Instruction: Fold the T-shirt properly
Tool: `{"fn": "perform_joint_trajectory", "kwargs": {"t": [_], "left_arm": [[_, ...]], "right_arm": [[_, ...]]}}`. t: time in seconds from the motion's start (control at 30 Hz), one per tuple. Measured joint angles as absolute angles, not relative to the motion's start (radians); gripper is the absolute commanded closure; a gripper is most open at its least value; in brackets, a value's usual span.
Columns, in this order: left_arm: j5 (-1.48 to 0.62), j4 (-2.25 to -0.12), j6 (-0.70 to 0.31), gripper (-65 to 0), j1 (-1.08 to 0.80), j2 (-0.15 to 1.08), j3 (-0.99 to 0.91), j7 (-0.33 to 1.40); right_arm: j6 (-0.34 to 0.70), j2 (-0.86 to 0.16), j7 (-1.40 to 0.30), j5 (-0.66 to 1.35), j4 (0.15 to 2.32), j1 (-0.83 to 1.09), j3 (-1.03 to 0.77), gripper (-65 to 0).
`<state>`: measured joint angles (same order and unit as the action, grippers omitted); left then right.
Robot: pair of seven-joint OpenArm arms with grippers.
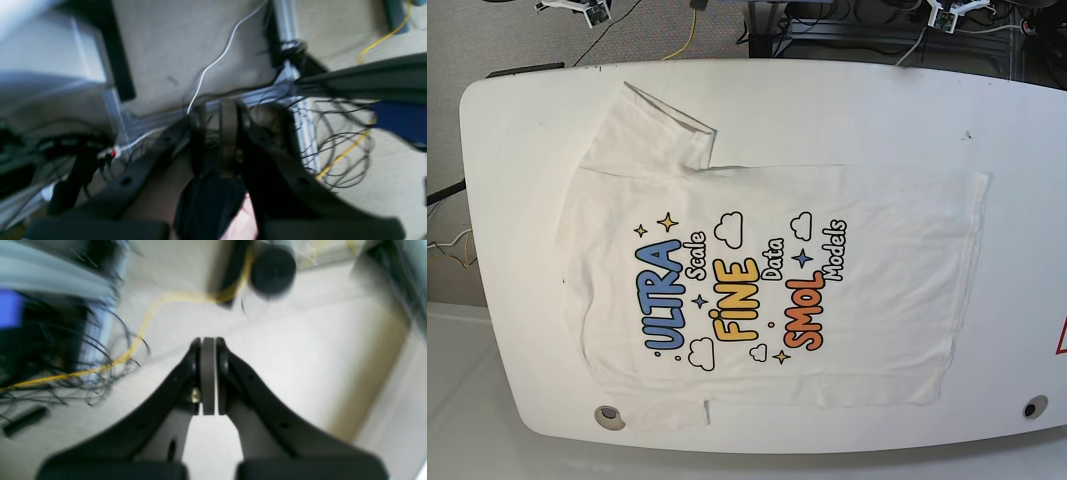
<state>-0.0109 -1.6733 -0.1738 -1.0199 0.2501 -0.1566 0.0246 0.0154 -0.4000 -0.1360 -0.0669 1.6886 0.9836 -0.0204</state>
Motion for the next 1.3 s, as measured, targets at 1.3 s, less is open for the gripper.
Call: {"fn": "perform_joint_trajectory", "kwargs": {"t": [1.3], "left_arm": [[-0.009,-2.164,-0.233,-24.5,-0.986,0.372,-0.254,0.294]], "right_arm": [[-0.001,-0.452,-0.297,-0.054,2.084,1.001,-0.031,-1.6]]}}
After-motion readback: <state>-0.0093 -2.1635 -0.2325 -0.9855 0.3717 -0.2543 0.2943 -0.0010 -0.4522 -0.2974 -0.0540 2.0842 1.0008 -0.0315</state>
